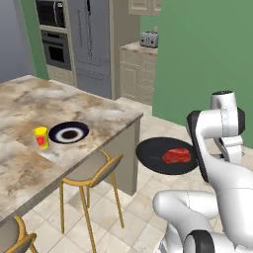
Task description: Pick up the pan with the steak in it and place it on the dining table. Then place the steak on the plate.
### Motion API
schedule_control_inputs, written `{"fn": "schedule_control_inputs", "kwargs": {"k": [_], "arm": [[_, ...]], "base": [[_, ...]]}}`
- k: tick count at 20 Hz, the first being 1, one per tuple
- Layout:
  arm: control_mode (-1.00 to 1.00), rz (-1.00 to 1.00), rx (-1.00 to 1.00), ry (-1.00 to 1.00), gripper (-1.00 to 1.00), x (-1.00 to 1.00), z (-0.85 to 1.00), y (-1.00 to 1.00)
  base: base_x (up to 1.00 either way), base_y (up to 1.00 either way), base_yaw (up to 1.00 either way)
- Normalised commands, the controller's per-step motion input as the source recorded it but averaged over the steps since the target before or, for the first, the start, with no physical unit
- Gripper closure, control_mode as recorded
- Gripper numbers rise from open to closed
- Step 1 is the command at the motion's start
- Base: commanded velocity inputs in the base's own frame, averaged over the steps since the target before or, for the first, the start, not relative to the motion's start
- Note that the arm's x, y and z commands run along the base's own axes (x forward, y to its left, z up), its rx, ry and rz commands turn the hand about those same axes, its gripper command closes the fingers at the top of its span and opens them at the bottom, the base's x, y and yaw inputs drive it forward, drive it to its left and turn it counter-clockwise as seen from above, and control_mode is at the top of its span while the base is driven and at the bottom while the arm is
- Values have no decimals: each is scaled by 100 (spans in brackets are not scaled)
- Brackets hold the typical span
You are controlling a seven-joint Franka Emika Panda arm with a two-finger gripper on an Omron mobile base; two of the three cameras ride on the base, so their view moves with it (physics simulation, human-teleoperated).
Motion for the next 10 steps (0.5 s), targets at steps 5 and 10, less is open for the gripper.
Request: {"fn": "schedule_control_inputs", "kwargs": {"k": [5, 10], "arm": [[100, 0, 0, 0, 100, 0, 0, 0], [100, 0, 0, 0, 100, 0, 0, 0]], "base": [[-3, 0, 50], [-4, 0, 50]]}}
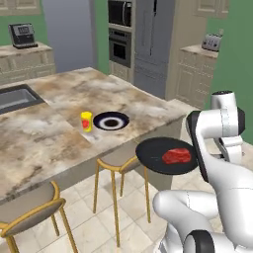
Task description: Pick up the pan with the steak in it and place it on the dining table. Then place the steak on the plate.
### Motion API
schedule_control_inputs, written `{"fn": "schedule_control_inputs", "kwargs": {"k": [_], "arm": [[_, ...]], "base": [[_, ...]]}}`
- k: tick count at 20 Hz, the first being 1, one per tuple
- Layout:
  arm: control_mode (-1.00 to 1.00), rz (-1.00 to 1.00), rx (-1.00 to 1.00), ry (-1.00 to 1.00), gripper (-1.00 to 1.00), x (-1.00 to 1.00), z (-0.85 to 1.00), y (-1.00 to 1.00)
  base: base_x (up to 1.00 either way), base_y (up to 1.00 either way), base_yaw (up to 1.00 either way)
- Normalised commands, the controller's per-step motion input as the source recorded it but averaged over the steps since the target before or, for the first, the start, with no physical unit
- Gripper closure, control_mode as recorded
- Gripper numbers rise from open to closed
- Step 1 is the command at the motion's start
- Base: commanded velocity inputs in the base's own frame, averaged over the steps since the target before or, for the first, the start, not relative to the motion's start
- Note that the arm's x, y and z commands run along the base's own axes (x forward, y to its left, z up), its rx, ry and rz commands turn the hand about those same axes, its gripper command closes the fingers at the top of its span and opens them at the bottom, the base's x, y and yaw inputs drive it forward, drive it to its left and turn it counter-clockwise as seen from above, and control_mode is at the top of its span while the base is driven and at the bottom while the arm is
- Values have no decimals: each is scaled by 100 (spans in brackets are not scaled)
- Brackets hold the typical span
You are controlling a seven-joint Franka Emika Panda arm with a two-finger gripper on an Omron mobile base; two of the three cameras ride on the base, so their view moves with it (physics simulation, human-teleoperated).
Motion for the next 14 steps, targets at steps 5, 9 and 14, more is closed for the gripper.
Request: {"fn": "schedule_control_inputs", "kwargs": {"k": [5, 9, 14], "arm": [[100, 0, 0, 0, 100, 0, 0, 0], [100, 0, 0, 0, 100, 0, 0, 0], [100, 0, 0, 0, 100, 0, 0, 0]], "base": [[-4, 0, 50], [-5, 0, 50], [-6, 0, 50]]}}
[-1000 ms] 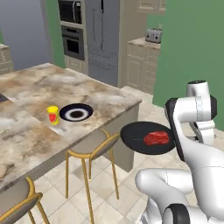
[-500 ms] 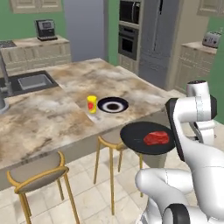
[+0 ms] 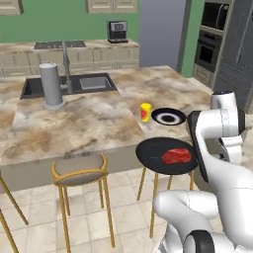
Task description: Pick up the pan with the steak in it and place it on the dining table. Then place the steak on the plate.
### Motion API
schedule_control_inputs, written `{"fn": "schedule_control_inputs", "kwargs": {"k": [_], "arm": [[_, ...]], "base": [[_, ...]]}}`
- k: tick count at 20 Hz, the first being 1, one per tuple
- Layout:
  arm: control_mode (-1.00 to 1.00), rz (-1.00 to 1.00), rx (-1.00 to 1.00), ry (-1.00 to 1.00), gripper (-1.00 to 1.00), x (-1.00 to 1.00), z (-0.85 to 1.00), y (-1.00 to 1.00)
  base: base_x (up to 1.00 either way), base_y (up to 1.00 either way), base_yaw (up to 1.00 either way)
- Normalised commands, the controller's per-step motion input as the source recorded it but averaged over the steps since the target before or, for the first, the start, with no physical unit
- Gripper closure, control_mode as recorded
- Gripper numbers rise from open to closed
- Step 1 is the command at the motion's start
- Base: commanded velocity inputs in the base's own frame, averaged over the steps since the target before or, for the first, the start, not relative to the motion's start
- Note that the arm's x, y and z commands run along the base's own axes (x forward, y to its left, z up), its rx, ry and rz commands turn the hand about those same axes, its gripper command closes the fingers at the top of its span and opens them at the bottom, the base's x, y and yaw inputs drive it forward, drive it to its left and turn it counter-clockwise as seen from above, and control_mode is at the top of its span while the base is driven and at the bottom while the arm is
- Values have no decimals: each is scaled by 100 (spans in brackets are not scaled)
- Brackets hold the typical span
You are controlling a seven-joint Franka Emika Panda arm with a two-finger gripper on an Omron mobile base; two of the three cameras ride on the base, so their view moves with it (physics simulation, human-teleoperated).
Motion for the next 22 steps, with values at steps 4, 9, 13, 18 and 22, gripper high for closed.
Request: {"fn": "schedule_control_inputs", "kwargs": {"k": [4, 9, 13, 18, 22], "arm": [[100, 0, 0, 0, 100, 0, 0, 0], [100, 0, 0, 0, 100, 0, 0, 0], [100, 0, 0, 0, 100, 0, 0, 0], [100, 0, 0, 0, 100, 0, 0, 0], [100, 0, 0, 0, 100, 0, 0, 0]], "base": [[-3, 2, 33], [15, -49, 6], [25, -87, 6], [20, -94, 3], [17, -100, 0]]}}
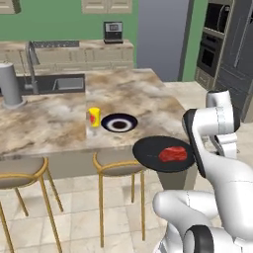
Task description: Pick up the pan with the steak in it and place it on the dining table. Then place the steak on the plate.
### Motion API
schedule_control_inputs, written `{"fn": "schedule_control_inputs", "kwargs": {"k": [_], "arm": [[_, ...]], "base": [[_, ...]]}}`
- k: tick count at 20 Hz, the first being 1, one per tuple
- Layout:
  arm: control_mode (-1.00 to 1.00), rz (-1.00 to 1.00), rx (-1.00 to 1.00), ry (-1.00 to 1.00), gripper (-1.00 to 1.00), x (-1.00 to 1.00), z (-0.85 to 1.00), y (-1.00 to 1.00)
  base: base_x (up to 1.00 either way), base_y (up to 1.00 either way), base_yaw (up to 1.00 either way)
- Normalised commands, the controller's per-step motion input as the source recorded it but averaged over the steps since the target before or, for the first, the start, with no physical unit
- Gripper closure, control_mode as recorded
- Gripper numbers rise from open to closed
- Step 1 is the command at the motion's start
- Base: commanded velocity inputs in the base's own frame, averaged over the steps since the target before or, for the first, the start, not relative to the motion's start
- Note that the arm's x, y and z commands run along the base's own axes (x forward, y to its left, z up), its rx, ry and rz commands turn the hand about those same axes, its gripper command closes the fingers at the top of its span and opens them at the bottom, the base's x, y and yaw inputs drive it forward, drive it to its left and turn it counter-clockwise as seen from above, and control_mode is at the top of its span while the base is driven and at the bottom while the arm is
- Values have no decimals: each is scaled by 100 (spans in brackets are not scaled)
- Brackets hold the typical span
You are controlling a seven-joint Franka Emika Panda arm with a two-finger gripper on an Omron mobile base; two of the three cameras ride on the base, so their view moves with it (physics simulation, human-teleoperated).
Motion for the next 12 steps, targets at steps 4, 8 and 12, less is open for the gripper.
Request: {"fn": "schedule_control_inputs", "kwargs": {"k": [4, 8, 12], "arm": [[100, 0, 0, 0, 100, 0, 0, 0], [100, 0, 0, 0, 100, 0, 0, 0], [100, 0, 0, 0, 100, 0, 0, 0]], "base": [[25, -99, 0], [36, -95, 0], [82, -54, 2]]}}
